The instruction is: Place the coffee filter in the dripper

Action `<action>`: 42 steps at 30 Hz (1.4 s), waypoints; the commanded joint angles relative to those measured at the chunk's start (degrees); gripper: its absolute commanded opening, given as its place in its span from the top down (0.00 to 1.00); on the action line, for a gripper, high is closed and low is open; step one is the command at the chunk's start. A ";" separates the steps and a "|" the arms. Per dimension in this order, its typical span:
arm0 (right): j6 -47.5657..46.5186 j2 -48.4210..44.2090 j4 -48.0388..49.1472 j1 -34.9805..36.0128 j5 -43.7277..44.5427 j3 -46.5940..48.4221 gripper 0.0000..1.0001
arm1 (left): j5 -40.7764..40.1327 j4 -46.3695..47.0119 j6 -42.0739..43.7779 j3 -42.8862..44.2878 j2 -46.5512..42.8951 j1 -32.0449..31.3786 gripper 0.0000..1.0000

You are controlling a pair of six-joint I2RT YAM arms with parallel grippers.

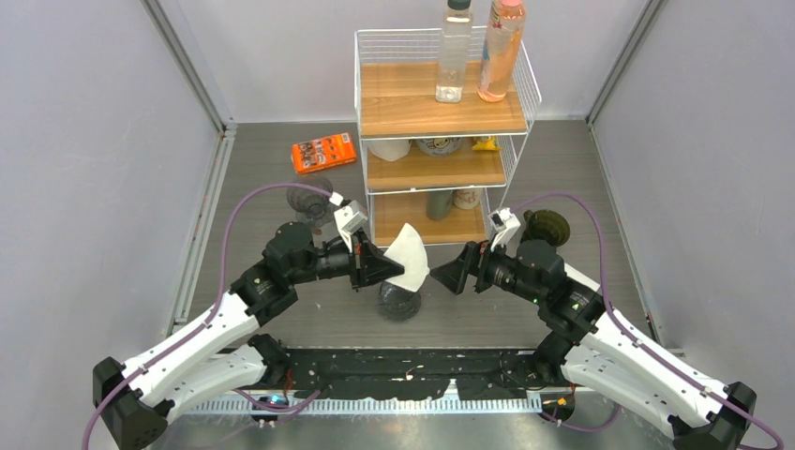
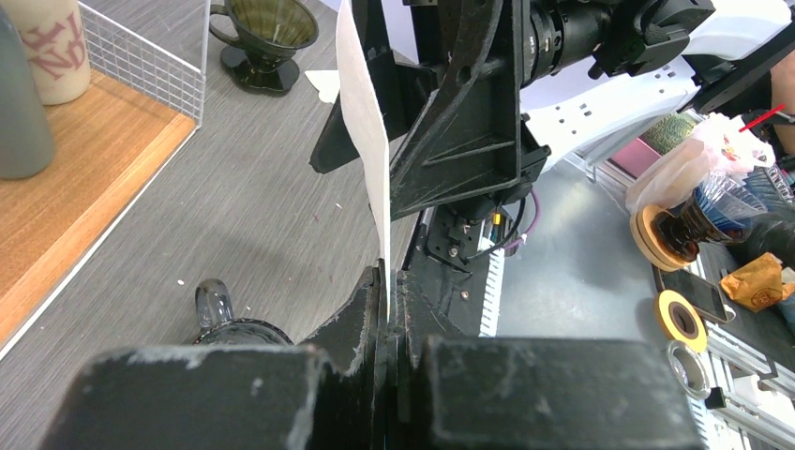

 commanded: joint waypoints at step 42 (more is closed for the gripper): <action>-1.29 0.37 4.58 0.18 -7.01 2.94 0.05 | -0.97 1.67 -0.87 1.51 1.69 -0.29 1.00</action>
